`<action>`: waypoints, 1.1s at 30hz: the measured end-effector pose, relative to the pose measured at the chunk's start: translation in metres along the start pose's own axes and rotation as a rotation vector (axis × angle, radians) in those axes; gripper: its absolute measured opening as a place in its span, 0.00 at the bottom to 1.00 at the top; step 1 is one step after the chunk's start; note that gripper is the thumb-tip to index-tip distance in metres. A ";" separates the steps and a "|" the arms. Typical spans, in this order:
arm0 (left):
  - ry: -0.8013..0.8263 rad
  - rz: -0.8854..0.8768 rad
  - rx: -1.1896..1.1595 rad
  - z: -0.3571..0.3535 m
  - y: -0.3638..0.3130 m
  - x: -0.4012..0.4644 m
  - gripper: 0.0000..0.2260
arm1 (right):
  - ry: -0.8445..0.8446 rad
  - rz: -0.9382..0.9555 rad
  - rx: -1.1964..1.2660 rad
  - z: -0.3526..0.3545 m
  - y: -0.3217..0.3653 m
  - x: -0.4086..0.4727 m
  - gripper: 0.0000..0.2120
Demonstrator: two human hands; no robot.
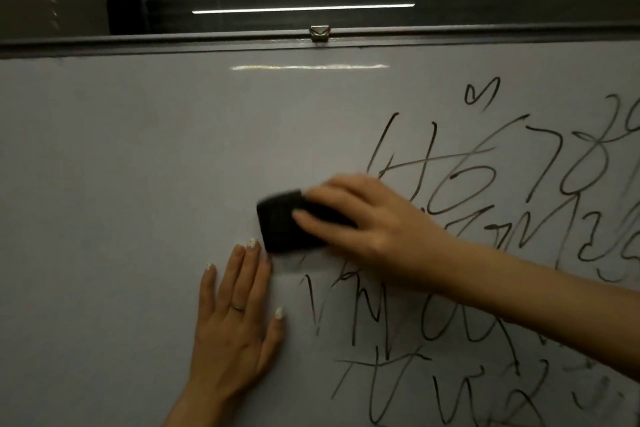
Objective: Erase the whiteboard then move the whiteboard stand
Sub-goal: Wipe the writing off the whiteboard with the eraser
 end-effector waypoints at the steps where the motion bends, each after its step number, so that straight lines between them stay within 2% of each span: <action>1: -0.007 -0.005 0.002 0.000 -0.001 -0.001 0.26 | 0.051 0.069 0.011 -0.001 0.006 -0.011 0.16; 3: -0.016 -0.016 0.006 0.001 -0.005 -0.001 0.26 | 0.123 0.197 0.023 0.004 0.007 -0.026 0.16; 5: -0.008 -0.018 0.008 0.000 -0.007 -0.002 0.26 | 0.152 0.225 0.014 0.018 -0.010 -0.028 0.18; 7: 0.009 -0.010 0.014 0.000 -0.006 -0.002 0.26 | 0.085 0.082 -0.022 0.040 -0.044 -0.019 0.20; 11: -0.004 -0.007 0.027 0.000 -0.005 -0.002 0.26 | -0.127 -0.320 -0.108 0.079 -0.099 -0.004 0.21; 14: -0.029 -0.010 0.020 -0.002 -0.007 -0.001 0.26 | -0.203 -0.425 -0.127 0.069 -0.090 -0.010 0.22; 16: -0.033 -0.007 0.026 -0.003 -0.007 -0.001 0.26 | -0.186 -0.357 -0.108 0.049 -0.067 -0.017 0.21; 20: -0.022 -0.008 0.023 -0.003 -0.004 0.001 0.26 | -0.111 -0.085 -0.071 0.012 -0.015 -0.042 0.15; 22: -0.019 -0.013 0.025 -0.004 -0.006 0.002 0.26 | -0.080 -0.011 -0.052 0.003 -0.004 -0.055 0.16; 26: -0.024 -0.013 0.028 -0.005 -0.008 0.001 0.26 | 0.011 0.145 -0.044 0.009 -0.014 -0.056 0.19; 29: -0.041 -0.018 0.034 -0.004 -0.007 0.000 0.26 | 0.091 0.259 -0.017 0.022 -0.031 -0.047 0.17; 33: -0.050 -0.020 0.027 -0.005 -0.006 0.001 0.26 | 0.071 0.201 -0.061 0.044 -0.070 -0.037 0.18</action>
Point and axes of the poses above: each hand's wrist, its own x-axis towards the middle knuckle, its own z-axis out of the back of the hand, y = z × x, the point moved 4 cm from there along x, towards the middle knuckle, and after that the axes turned 8 degrees about x, right-handed, at the moved point
